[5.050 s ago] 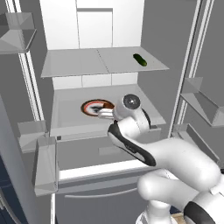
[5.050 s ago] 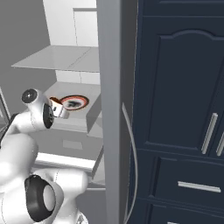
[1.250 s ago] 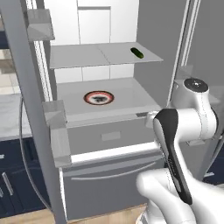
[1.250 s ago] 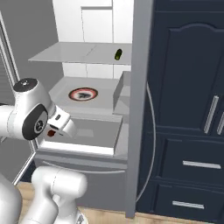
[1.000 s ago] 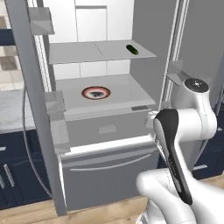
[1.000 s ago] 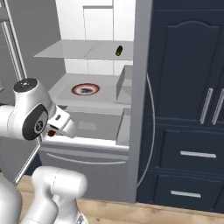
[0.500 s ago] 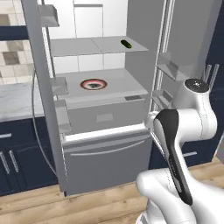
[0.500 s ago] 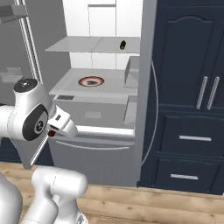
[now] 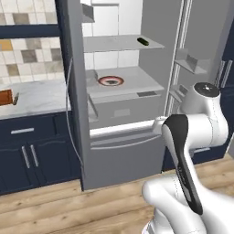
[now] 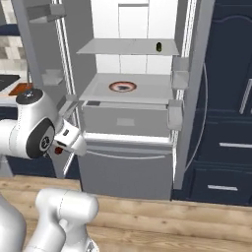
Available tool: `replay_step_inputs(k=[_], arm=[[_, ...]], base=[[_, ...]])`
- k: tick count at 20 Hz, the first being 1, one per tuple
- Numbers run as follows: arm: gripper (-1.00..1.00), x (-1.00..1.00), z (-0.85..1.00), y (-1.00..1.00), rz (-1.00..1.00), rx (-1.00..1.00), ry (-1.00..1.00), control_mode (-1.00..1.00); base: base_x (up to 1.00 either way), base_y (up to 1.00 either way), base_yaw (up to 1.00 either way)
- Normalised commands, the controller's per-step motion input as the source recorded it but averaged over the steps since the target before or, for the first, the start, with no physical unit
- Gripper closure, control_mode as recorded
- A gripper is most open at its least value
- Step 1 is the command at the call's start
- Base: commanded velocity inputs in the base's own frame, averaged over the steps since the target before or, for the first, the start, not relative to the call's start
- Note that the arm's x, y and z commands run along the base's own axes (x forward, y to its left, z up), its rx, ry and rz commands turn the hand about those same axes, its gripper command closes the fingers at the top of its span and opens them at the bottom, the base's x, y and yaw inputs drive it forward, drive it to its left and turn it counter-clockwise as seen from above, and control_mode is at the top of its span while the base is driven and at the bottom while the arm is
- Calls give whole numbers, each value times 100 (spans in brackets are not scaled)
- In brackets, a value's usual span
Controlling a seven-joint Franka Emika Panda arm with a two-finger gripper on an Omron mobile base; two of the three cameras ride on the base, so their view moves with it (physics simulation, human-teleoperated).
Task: Retrieve the chicken drumstick from the fridge and place it on the cutting board.
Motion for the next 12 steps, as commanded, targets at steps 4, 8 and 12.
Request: replay_step_inputs(k=[4,8,12], arm=[[100,0,0,0,0,0,0,100],[100,0,0,0,0,0,0,100],[100,0,0,0,0,0,0,100]], base=[[-35,78,0],[-40,84,0],[-40,91,0]])
